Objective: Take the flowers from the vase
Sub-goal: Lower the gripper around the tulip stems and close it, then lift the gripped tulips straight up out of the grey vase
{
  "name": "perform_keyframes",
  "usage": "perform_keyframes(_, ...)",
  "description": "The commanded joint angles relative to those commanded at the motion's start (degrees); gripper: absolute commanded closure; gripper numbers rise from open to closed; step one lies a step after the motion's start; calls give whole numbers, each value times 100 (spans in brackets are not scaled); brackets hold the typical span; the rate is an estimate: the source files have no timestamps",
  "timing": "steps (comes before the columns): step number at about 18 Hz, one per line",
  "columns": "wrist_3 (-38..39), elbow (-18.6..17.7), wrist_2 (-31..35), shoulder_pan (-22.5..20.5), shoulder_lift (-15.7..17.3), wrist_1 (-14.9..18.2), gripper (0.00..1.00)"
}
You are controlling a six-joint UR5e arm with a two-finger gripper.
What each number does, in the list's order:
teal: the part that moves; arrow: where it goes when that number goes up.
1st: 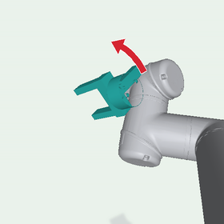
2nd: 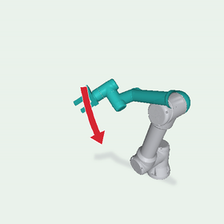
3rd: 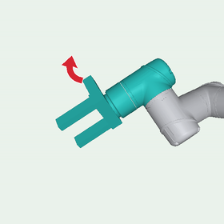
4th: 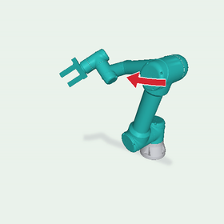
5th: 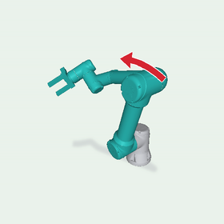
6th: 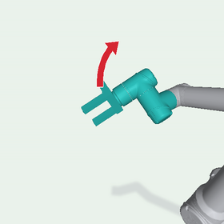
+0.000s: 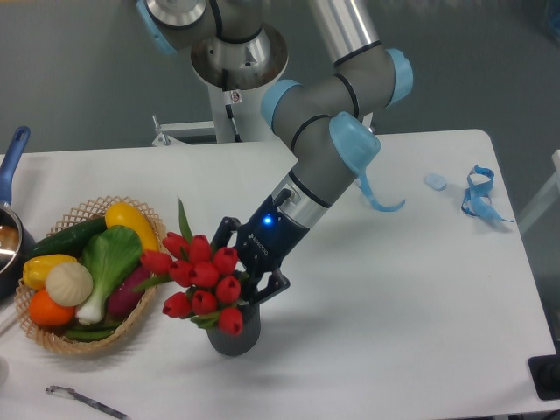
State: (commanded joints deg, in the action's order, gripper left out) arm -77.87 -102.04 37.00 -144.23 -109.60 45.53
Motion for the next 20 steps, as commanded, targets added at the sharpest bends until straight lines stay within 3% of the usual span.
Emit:
perform_keyframes(8,52,-44,-70,-79,201,17,55)
perform_keyframes(20,1186,96,-861,-369,765,9,55)
